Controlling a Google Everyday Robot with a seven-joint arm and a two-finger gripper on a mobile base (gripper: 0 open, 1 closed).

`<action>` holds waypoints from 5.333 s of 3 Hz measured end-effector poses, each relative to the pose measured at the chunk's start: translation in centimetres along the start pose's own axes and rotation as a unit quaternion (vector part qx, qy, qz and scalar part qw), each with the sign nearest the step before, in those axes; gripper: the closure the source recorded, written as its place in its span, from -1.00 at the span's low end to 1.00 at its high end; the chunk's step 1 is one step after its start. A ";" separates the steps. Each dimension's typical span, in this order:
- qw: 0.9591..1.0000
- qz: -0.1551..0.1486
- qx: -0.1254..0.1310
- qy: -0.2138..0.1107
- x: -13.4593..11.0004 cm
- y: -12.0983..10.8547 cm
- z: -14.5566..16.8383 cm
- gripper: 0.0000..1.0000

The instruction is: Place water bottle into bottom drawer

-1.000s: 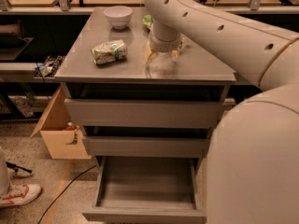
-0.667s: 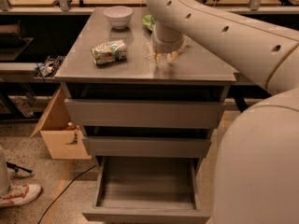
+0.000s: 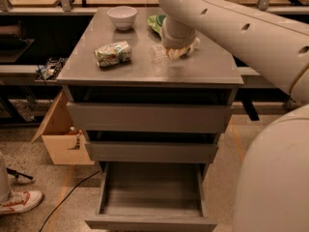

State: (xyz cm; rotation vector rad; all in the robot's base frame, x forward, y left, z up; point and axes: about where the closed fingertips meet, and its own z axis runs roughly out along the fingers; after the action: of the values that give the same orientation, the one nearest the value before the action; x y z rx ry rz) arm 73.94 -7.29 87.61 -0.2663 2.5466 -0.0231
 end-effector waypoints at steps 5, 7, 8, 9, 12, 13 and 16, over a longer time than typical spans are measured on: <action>0.998 0.008 -0.016 -0.053 -5.3 -1.0 -1.9 -1.00; 0.991 0.128 0.038 -0.021 -5.7 -2.0 -1.0 -1.00; 0.973 0.216 0.077 0.004 -5.7 -2.5 -0.2 -1.00; 0.940 0.316 0.121 0.045 -5.0 -2.6 1.7 -1.00; 0.871 0.455 0.161 0.098 -2.8 -2.8 5.9 -0.24; 0.872 0.457 0.150 0.088 -3.6 -2.5 5.4 0.21; 0.899 0.428 0.071 0.057 -5.6 -1.2 0.8 1.00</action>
Offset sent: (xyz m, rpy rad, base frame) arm 0.0385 -0.0032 0.0654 0.0767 -0.1333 0.0634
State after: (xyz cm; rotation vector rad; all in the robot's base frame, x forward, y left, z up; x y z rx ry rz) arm 79.18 -7.35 90.05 0.9396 2.5393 0.1149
